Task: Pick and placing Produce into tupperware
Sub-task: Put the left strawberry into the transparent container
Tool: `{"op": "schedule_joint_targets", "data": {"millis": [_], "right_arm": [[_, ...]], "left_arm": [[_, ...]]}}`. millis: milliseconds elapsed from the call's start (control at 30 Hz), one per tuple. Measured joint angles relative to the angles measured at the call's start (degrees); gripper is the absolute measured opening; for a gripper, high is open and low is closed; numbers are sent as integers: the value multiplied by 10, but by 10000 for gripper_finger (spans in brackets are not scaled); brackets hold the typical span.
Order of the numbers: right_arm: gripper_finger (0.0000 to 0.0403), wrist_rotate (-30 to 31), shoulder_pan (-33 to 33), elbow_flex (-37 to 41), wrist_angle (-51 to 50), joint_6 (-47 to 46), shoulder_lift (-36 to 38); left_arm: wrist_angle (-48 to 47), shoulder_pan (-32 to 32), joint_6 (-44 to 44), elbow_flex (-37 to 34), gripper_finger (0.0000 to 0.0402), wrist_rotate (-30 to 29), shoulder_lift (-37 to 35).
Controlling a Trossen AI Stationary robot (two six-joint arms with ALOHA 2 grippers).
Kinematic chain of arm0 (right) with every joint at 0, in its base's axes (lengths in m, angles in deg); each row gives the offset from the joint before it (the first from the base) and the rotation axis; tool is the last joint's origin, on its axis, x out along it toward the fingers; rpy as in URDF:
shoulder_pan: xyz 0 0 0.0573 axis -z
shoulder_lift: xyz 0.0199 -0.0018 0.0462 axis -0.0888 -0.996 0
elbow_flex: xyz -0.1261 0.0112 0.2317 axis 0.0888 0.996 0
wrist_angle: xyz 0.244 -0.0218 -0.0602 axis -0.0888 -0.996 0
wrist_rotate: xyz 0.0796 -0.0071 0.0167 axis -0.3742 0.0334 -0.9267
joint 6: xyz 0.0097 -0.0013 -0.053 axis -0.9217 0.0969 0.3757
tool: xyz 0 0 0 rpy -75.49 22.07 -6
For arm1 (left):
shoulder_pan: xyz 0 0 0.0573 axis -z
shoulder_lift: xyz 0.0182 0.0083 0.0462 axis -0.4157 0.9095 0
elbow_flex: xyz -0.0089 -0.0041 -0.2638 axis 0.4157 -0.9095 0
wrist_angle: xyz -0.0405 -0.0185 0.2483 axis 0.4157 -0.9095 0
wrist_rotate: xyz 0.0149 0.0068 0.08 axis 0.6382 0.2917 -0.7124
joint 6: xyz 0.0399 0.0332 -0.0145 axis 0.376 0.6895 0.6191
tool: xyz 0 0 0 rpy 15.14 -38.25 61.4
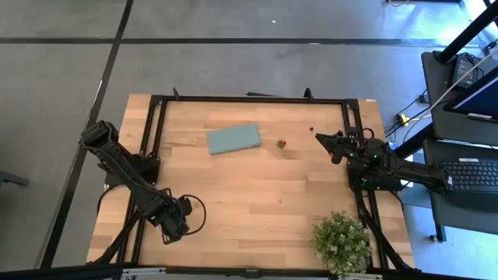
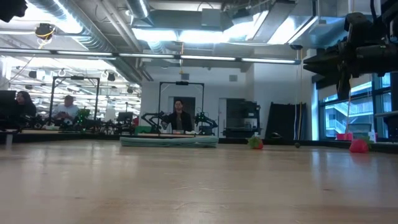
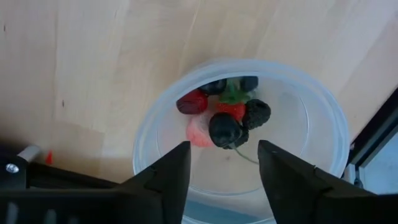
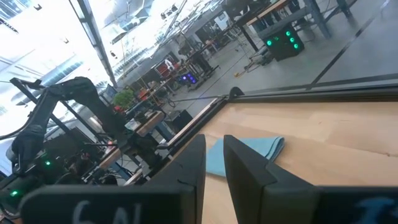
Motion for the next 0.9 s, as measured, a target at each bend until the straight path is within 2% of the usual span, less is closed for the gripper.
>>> {"op": "schedule_joint_targets", "data": {"millis": [200,300,400,500,567,700,800,900], "right_arm": [[61,0,0,0,0,1,0],[61,0,0,0,0,1,0],[61,0,0,0,0,1,0],[61,0,0,0,0,1,0],[61,0,0,0,0,3,0],[61,1,0,0,0,16,0],[61,2,0,0,1,38,0],[61,2,0,0,5,60,0]], "left_arm": [[-29,-2,23,24,183,-6,-15],[-64,-9,22,58,179,-53,-56],[-75,-17,21,97,177,-160,-118],[-63,-17,49,126,176,-315,-182],[-34,-17,97,136,176,-411,-221],[37,-17,264,137,178,-512,-287],[53,-18,337,137,182,-613,-318],[52,-30,386,137,182,-648,-343]]}}
